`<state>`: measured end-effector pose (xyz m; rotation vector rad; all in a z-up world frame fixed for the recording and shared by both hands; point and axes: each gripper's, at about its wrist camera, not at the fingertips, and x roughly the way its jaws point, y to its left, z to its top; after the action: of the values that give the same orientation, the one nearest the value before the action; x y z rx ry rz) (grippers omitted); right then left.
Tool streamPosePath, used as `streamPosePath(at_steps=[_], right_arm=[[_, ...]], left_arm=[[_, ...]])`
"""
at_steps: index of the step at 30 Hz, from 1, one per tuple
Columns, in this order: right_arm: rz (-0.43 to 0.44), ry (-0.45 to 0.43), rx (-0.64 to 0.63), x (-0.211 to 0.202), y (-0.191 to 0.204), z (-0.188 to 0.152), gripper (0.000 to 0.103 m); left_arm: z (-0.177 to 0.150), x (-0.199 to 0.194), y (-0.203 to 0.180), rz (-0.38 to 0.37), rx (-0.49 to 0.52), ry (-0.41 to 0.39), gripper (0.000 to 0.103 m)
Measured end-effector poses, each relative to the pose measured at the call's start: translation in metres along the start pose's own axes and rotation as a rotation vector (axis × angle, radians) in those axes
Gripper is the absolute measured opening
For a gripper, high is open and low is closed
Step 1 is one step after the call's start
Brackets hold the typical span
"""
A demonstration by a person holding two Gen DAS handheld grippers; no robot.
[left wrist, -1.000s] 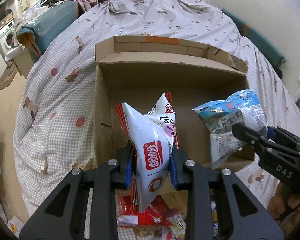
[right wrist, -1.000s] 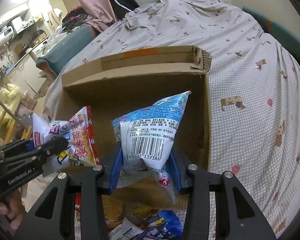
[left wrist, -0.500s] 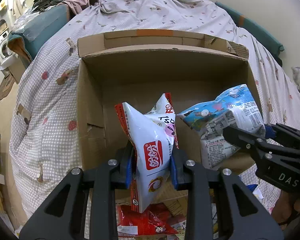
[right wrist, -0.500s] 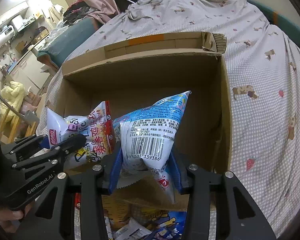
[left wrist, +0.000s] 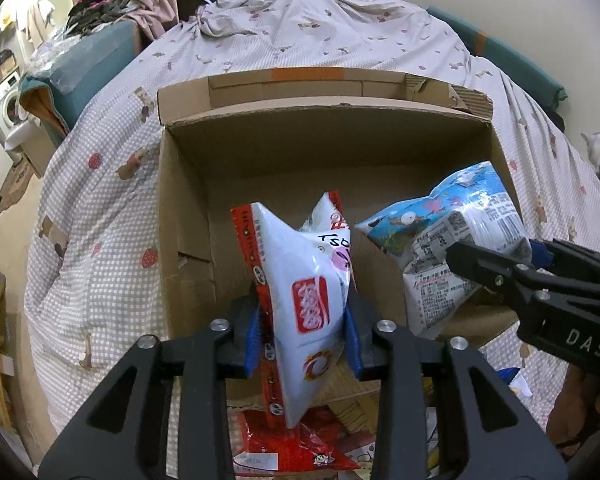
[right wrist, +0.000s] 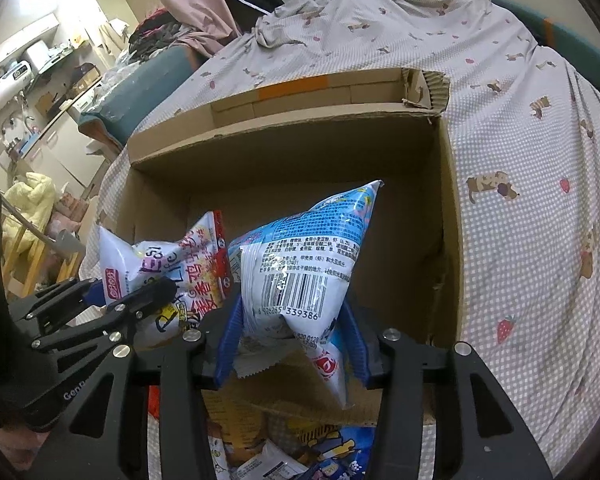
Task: Organize snacks
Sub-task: 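Carry both packets into the cardboard box and open both tools, then withdraw both tools from the box toward the snack pile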
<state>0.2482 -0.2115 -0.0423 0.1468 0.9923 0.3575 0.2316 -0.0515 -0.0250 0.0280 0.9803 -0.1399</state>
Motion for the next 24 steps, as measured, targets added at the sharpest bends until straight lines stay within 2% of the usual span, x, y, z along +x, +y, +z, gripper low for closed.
streamPosePath(at_steps=[1, 3, 7, 8, 9, 10, 12, 14, 19, 24], right_arm=[[0.005, -0.001, 0.004, 0.0, -0.001, 0.0, 0.051], [0.006, -0.001, 0.007, -0.001, -0.001, 0.001, 0.052], [-0.002, -0.018, -0.005, -0.005, -0.001, 0.002, 0.053], [0.003, -0.022, -0.004, -0.006, -0.001, 0.002, 0.055], [0.008, -0.026, -0.002, -0.007, -0.001, 0.003, 0.062], [0.012, -0.035, 0.004, -0.009, -0.001, 0.003, 0.067], [0.012, -0.074, 0.015, -0.016, -0.002, 0.005, 0.088], [0.012, -0.113, 0.018, -0.023, -0.003, 0.007, 0.094], [0.015, -0.139, 0.024, -0.031, -0.005, 0.01, 0.094], [0.011, -0.151, 0.044, -0.035, -0.012, 0.01, 0.094]], left_arm=[[0.0, -0.002, -0.001, -0.003, 0.004, -0.006, 0.037], [0.001, -0.005, -0.001, -0.008, 0.006, -0.018, 0.05], [0.003, -0.011, 0.002, 0.004, 0.001, -0.045, 0.067], [0.003, -0.012, 0.002, 0.013, -0.004, -0.046, 0.077], [0.003, -0.013, 0.004, 0.019, -0.011, -0.051, 0.083], [0.002, -0.014, 0.005, 0.021, -0.02, -0.058, 0.085], [0.002, -0.016, 0.008, 0.005, -0.035, -0.07, 0.088], [0.002, -0.016, 0.009, 0.004, -0.036, -0.076, 0.088], [0.001, -0.018, 0.01, -0.004, -0.047, -0.086, 0.088], [-0.001, -0.026, 0.009, -0.007, -0.03, -0.13, 0.088]])
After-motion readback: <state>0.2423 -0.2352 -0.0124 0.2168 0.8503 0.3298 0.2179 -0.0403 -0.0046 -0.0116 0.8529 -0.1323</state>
